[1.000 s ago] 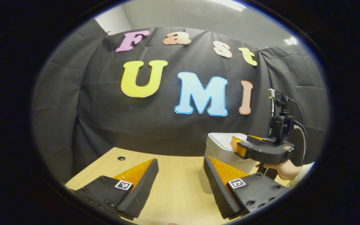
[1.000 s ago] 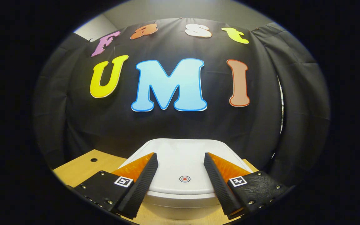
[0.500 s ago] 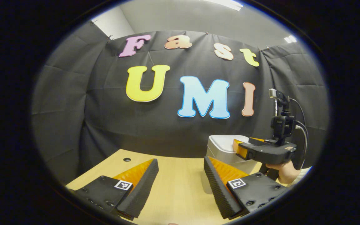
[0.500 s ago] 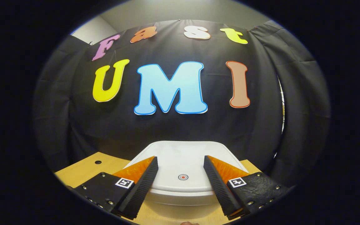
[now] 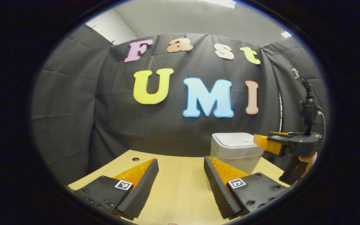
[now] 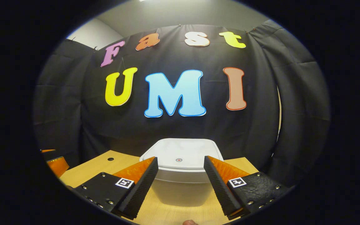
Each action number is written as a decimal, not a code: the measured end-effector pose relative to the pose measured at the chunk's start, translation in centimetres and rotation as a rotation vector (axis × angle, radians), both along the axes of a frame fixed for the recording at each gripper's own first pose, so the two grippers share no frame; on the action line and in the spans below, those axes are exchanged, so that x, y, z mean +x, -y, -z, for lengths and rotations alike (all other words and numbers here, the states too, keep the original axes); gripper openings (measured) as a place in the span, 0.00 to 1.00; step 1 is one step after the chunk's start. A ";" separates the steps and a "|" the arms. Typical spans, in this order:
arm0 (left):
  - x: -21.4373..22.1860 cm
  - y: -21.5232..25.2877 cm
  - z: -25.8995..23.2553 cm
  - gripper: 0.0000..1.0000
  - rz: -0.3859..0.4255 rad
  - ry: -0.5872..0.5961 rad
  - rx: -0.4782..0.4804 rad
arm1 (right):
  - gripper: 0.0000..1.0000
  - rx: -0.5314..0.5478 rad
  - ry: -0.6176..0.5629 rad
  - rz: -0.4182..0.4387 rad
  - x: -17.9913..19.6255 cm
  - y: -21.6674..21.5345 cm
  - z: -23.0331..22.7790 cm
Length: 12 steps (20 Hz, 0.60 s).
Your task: Press the lid of the desktop garbage bin to open it, pick up the crumpled paper on the desktop and throw it into the bin, then pick up the pop can on the desktop and drop it into the bin, and finally close the garbage bin lid.
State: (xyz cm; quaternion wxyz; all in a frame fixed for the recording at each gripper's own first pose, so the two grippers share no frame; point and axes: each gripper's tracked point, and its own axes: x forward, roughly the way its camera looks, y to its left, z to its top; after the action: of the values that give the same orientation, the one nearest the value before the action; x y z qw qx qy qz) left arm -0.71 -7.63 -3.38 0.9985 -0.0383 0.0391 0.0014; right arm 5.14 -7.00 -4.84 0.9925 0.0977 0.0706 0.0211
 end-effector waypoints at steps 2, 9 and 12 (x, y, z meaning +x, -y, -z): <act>0.1 0.6 -0.5 0.96 0.019 0.009 -0.019 | 0.94 -0.022 0.006 0.005 -1.8 0.4 -0.5; 1.2 0.6 -1.6 0.95 0.055 0.046 -0.009 | 0.94 -0.051 0.055 0.016 -6.4 0.2 -3.1; 1.6 0.3 -1.5 0.95 0.066 0.049 0.002 | 0.94 -0.043 0.064 0.020 -7.2 -0.7 -3.4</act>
State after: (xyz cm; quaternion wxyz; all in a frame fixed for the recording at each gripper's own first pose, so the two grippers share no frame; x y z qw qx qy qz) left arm 0.92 -7.94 -1.89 0.9987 -0.0359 0.0161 -0.0324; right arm -2.08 -6.25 -1.47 0.9963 0.0763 0.0381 0.0130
